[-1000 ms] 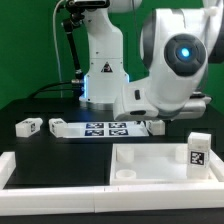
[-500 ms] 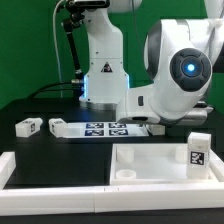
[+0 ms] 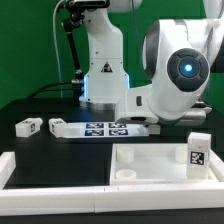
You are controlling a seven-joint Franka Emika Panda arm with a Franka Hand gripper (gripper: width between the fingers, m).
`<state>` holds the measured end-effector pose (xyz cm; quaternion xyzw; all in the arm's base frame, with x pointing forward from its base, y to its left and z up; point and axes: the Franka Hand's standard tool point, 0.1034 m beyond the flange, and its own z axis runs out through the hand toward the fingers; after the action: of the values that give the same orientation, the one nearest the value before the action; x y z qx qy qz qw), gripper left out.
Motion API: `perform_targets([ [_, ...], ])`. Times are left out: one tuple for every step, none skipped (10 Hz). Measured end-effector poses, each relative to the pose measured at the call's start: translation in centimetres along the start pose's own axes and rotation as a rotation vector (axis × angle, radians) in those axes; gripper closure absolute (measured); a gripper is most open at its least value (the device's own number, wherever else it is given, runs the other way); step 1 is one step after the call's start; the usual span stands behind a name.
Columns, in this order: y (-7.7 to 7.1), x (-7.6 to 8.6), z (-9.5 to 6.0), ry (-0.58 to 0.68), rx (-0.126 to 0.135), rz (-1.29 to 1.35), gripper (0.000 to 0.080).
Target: Assemble square table
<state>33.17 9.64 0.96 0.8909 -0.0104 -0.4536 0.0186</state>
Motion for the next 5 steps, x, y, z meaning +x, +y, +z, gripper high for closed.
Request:
perform_targets([
  [0.0,0.0,0.0,0.000,0.001,0.001,0.0509],
  [0.1,0.0,0.0,0.000,0.002,0.001,0.0509],
  [0.1,-0.4,-0.6,-0.015,0.007,0.004,0.0509],
  [0.1,-1.1,-3.0,-0.013,0.024,0.003,0.0509],
  [0.4,-1.9,-5.6,0.002,0.047,0.002,0.0509],
])
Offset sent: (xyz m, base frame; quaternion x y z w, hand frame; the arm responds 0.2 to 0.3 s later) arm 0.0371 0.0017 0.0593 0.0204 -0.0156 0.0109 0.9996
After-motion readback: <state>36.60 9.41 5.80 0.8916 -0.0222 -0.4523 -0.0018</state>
